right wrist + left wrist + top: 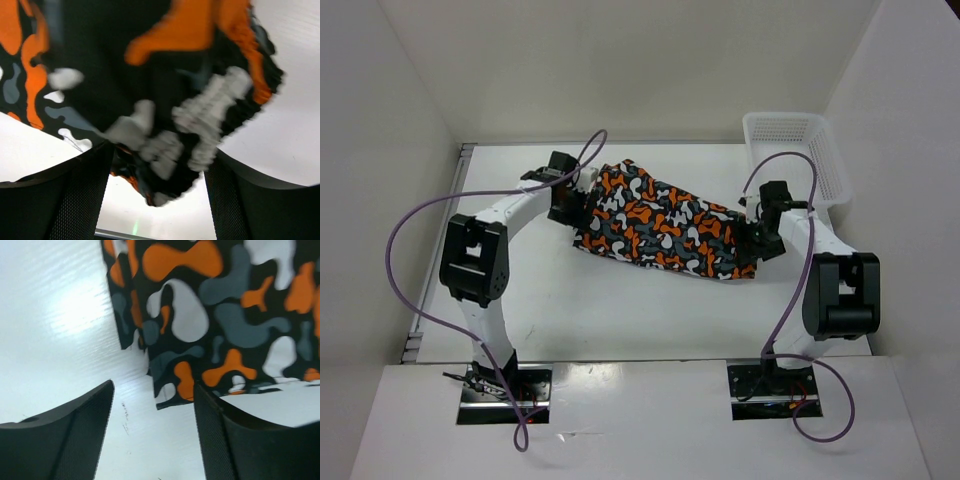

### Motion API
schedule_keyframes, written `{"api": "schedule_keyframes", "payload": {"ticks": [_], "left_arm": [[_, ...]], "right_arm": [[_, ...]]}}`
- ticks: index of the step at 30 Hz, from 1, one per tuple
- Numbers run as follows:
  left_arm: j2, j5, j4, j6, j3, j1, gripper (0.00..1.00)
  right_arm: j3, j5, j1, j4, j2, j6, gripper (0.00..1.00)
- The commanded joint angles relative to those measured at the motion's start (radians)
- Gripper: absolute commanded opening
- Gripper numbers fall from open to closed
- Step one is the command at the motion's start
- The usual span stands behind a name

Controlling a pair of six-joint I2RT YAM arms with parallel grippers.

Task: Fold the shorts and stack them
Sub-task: Fold the shorts

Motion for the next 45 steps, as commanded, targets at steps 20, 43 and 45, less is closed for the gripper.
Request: {"api": "schedule_keyframes", "payload": {"ticks": [20,43,45], "left_arm": [[0.130,0.048,-0.019,0.003,-0.052,0.070,0.04],[-0.050,0.027,-0.145,0.003,-0.236,0.179,0.07],[-0.050,0.017,-0.154,0.003,-0.236,0.189,0.07]], "right_arm": [[0.056,0.058,0.073,-0.007,0.066,-0.052,0.76],[0.139,-0.091,0.188,0.062,0.253,0.096,0.76],[0.139,-0.080,0.161,0.039,0.239,0.106,0.76]]}}
